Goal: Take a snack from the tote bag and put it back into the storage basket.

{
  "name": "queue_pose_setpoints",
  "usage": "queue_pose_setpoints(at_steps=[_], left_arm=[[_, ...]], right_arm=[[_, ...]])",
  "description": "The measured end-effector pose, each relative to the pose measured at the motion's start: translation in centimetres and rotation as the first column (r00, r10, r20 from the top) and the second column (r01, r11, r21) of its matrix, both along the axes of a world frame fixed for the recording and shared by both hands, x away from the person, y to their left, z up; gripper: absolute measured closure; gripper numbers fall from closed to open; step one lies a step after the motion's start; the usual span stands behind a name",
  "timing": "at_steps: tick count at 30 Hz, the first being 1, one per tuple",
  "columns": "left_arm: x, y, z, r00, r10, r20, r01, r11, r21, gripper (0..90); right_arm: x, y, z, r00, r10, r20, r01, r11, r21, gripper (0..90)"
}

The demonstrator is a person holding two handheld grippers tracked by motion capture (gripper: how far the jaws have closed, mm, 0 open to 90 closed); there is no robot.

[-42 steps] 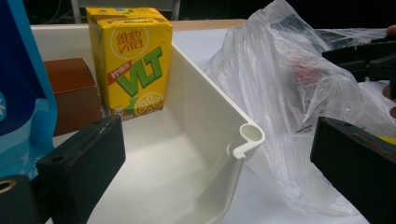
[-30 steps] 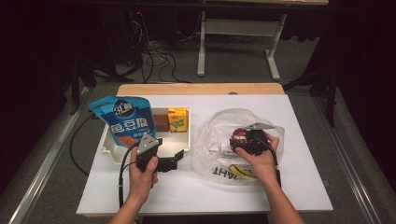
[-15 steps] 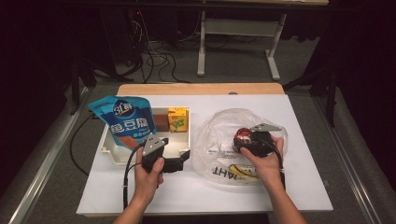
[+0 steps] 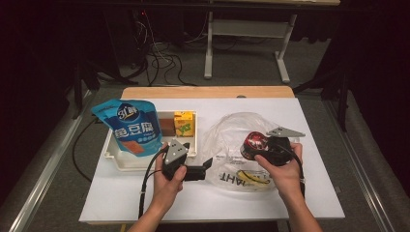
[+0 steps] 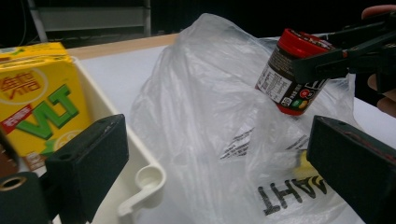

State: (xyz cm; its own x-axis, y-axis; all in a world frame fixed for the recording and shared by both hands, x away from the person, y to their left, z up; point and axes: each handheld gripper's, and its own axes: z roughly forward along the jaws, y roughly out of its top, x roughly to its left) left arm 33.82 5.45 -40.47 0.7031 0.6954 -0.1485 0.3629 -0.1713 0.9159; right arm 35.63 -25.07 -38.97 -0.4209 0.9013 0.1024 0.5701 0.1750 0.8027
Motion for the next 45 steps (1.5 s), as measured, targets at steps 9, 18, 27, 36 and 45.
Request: queue_pose_setpoints(at_steps=[9, 18, 27, 36, 45], left_arm=[[-0.5, -3.2, -0.8, 0.9978, -0.066, -0.002, 0.066, 0.9975, 0.025, 7.6], [-1.0, -5.8, -1.0, 0.9934, -0.113, 0.018, 0.112, 0.9915, 0.066, 11.6], [-1.4, -7.7, -1.4, 0.9890, -0.143, 0.037, 0.141, 0.9882, 0.061, 14.2], [-1.5, -8.9, -1.5, 0.9811, -0.185, 0.057, 0.181, 0.9810, 0.069, 13.6], [-1.3, -9.7, -1.2, 0.9785, -0.193, 0.072, 0.188, 0.9790, 0.079, 14.8]], right_arm=[[-1.8, 0.6, 1.5, 0.9990, 0.043, 0.006, -0.044, 0.9981, 0.043, 25.7], [-2.6, 1.3, 2.1, 0.9978, 0.067, 0.001, -0.067, 0.9967, 0.047, 25.7], [-3.0, 1.4, 2.2, 0.9976, 0.068, 0.012, -0.069, 0.9960, 0.057, 25.7], [-3.2, 1.8, 2.3, 0.9975, 0.070, 0.004, -0.070, 0.9966, 0.044, 25.7], [-3.3, 2.2, 2.3, 0.9970, 0.077, -0.011, -0.076, 0.9961, 0.044, 25.7]])
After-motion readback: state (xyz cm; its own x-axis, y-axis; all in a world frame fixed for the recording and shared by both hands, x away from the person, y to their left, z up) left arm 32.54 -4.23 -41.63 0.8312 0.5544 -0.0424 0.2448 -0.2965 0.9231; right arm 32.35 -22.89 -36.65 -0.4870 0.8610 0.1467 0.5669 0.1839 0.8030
